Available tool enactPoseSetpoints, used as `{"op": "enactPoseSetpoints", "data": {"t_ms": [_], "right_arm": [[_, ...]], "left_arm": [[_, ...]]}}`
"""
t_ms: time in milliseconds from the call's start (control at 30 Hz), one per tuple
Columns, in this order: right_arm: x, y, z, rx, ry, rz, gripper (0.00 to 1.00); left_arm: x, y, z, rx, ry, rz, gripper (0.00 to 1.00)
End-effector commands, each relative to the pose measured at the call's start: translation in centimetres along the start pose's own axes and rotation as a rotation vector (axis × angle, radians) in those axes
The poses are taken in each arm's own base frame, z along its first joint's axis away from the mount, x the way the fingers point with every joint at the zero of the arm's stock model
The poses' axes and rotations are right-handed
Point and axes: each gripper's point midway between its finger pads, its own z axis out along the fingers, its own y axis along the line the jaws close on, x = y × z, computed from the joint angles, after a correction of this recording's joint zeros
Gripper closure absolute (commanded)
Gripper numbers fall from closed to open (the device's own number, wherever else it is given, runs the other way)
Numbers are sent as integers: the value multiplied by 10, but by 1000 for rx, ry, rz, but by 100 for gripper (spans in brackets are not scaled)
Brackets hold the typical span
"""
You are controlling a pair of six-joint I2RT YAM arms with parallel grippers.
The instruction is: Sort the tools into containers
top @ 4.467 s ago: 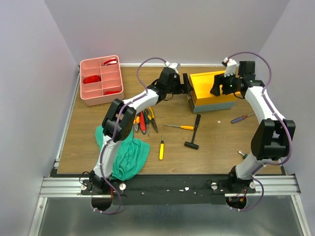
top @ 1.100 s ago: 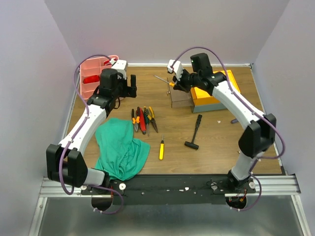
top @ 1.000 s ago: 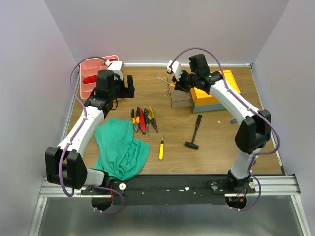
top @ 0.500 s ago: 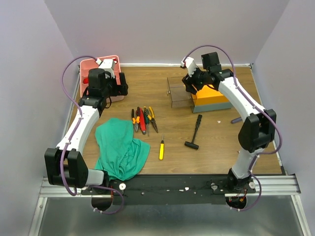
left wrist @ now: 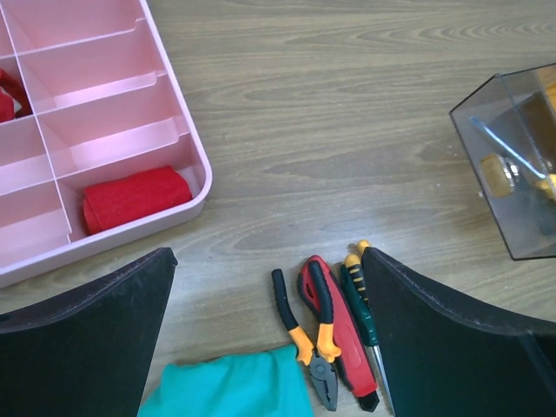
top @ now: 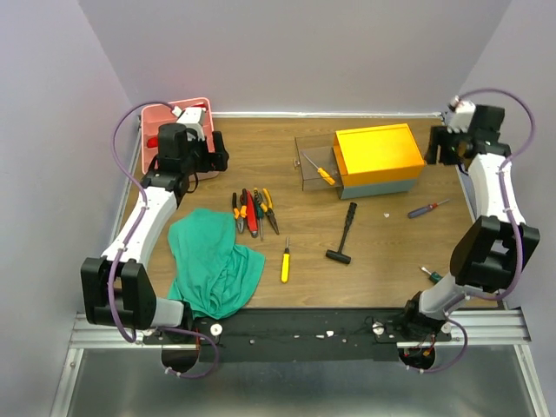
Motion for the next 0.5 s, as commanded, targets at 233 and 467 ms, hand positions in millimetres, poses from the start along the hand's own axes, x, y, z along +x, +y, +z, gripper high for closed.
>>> {"op": "enactPoseSetpoints", "data": {"t_ms": [233,467], "right_arm": [[145,-61,10,343,310,764,23],[196,-55,28,351,465,884,36]], "left_arm": [[6,33,18,-165,40,-14,1],[26,61,22,-279,90,90,1]]}}
